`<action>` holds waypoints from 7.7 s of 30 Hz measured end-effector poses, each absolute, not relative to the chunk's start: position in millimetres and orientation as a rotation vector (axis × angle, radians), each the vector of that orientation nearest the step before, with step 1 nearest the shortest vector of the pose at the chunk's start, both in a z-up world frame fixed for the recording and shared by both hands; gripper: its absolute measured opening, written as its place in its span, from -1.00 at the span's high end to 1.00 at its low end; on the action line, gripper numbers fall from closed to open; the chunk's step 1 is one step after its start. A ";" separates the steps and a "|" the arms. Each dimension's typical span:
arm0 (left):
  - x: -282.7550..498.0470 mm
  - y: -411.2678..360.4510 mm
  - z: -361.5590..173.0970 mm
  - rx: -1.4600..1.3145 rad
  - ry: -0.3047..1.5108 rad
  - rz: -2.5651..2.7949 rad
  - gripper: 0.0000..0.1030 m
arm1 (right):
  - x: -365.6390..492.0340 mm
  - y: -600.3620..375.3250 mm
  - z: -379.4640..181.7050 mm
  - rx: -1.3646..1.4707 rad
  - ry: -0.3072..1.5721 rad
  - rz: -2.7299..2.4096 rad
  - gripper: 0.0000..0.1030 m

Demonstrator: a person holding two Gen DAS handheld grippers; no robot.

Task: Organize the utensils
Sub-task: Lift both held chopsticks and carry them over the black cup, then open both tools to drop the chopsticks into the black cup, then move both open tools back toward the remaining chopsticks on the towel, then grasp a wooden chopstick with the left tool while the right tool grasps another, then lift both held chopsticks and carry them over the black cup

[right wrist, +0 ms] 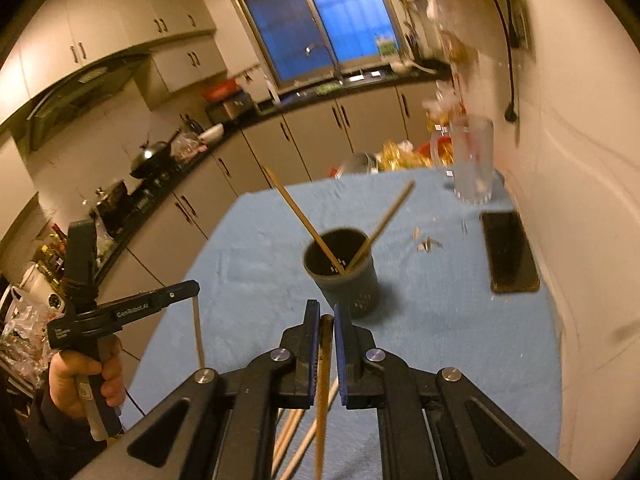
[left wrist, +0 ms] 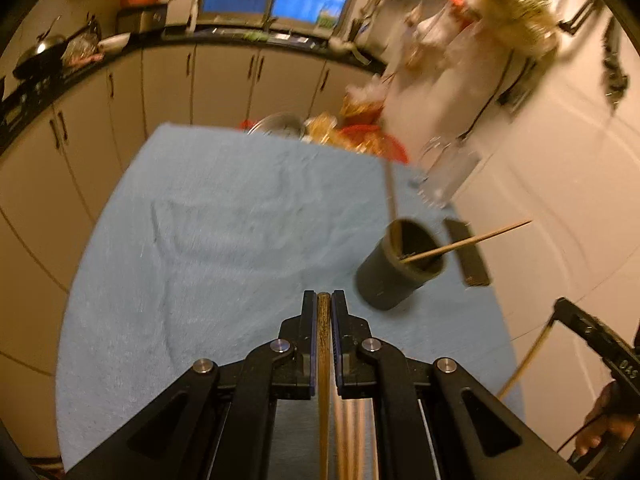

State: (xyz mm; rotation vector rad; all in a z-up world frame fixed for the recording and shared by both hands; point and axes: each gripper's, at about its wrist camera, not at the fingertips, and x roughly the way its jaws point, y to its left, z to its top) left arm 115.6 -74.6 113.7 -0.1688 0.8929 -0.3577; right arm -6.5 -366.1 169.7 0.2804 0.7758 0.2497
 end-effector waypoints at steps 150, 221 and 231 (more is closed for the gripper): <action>53.3 -99.4 8.4 -0.036 0.932 -0.186 -0.32 | -16.9 -357.8 42.4 0.337 0.957 0.145 0.01; 126.3 -119.7 -30.8 0.126 1.116 -0.284 0.83 | 61.3 -318.9 -0.3 0.125 1.175 0.080 0.75; 127.7 -119.8 -27.2 0.110 1.122 -0.266 0.85 | 61.3 -321.8 1.1 0.148 1.159 0.101 0.80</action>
